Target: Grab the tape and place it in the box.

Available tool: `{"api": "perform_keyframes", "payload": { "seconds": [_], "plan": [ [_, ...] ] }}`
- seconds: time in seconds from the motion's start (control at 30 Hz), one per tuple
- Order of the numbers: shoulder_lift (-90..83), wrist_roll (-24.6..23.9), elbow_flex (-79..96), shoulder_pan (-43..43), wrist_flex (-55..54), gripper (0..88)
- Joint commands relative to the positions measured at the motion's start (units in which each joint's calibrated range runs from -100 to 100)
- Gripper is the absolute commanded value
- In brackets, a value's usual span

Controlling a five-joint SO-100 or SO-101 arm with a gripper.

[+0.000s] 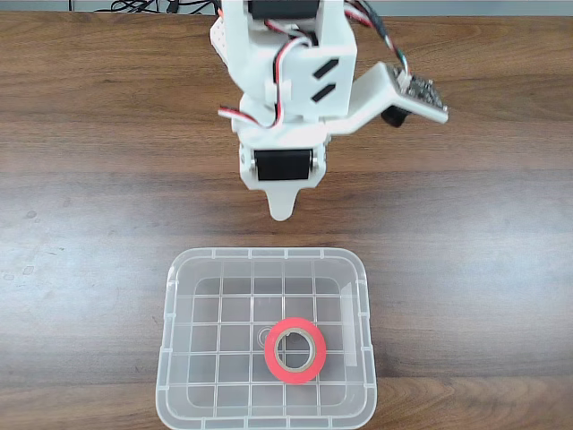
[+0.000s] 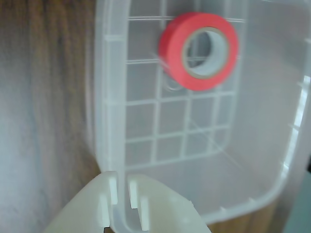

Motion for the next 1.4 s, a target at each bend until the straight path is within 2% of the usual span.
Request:
{"api": "perform_keyframes", "payload": {
  "seconds": [0.0,0.2,0.43,0.73,0.87,1.07,1.37],
  "plan": [
    [-15.55,0.16,1.10,0.33,1.19,1.3],
    [-30.36,0.16,21.07,0.33,1.19,1.3],
    [-52.16,0.05,53.66,0.26,-0.61,1.3],
    [-77.74,0.11,100.18,0.26,-23.73,1.3],
    [-89.41,0.16,116.47,0.33,-29.89,1.4],
    [-103.49,-0.26,131.80,0.40,-30.41,1.3],
    [-115.39,-0.32,143.10,1.13,-30.32,1.3]
  ]
}}
